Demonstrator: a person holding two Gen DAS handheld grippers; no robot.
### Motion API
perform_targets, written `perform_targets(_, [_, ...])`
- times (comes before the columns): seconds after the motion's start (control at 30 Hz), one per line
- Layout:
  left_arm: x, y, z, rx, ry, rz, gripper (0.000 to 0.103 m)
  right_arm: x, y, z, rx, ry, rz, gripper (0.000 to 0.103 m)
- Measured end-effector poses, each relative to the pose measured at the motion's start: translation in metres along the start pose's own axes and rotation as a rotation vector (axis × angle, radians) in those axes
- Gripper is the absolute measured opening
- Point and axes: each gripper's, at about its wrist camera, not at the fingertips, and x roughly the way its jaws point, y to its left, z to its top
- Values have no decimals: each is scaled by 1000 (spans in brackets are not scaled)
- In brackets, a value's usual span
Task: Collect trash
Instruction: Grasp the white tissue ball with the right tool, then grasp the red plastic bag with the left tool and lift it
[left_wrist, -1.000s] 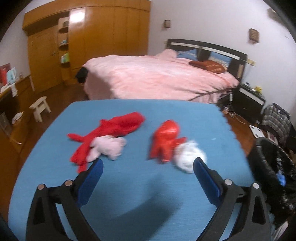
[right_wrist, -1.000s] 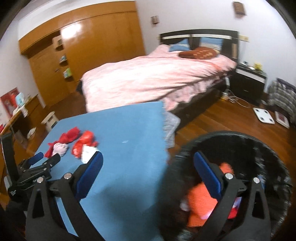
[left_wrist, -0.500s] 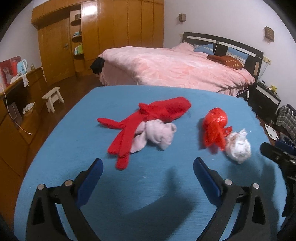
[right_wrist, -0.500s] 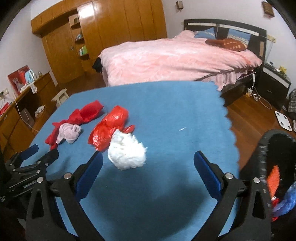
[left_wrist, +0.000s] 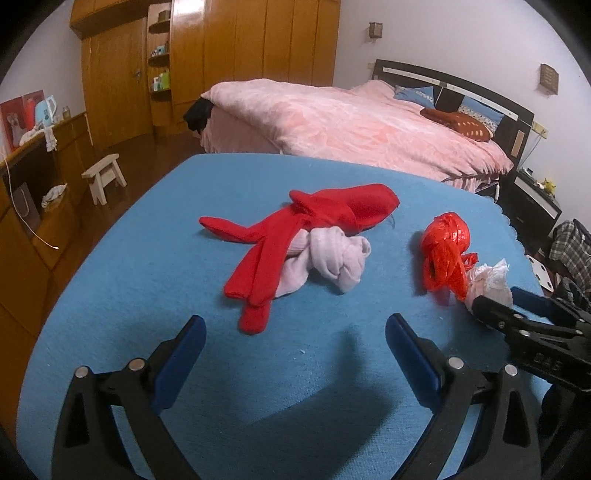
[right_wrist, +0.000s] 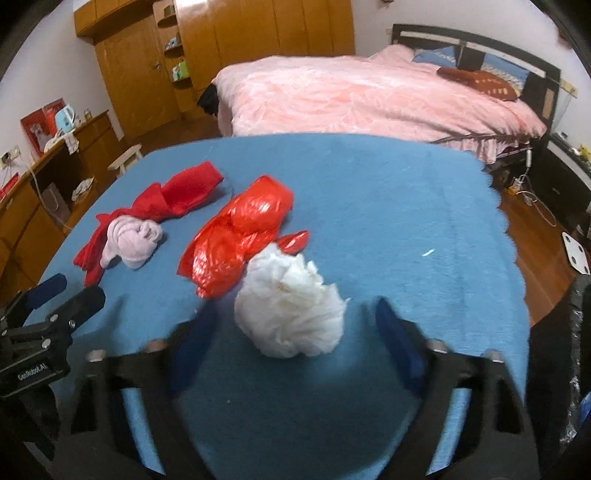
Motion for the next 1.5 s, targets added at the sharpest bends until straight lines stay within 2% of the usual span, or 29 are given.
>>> perform_targets(0.03, [0,0,0,-1,3,0,96,2,2,0,-2,5,8,66])
perform_targets(0.07, [1,0,0,-2,5,1,96,3,2,0,-5,10,17,58])
perform_targets(0.3, [4,-4,1,12,16,12,96,-2,-2,-3,17,0,56,43])
perform_targets(0.53, [3,-14,0,52,6,13,95,-15,-17,-8,59,-33,25,41])
perform_targets(0.63, [-3,-23,1,52,-14,-19,95,-21,-32,-11,89,-46,-10,41])
perform_targets(0.87, [2,-83,25,120,-53,-129,95,-24,-74,-9,166,-55,-74,41])
perform_targets(0.97, [9,-105,33,159,-67,-152,95,-24,-87,-6,178,-60,-94,41])
perform_targets(1.17, [33,-128,47,183,-51,-174,85,-18,-98,-7,200,-47,-99,41])
perform_targets(1.37, [56,-131,48,177,12,-190,69,-17,-100,-6,198,-42,-101,42])
perform_targets(1.5, [66,-131,46,178,58,-200,54,-16,-99,-6,193,-41,-107,42])
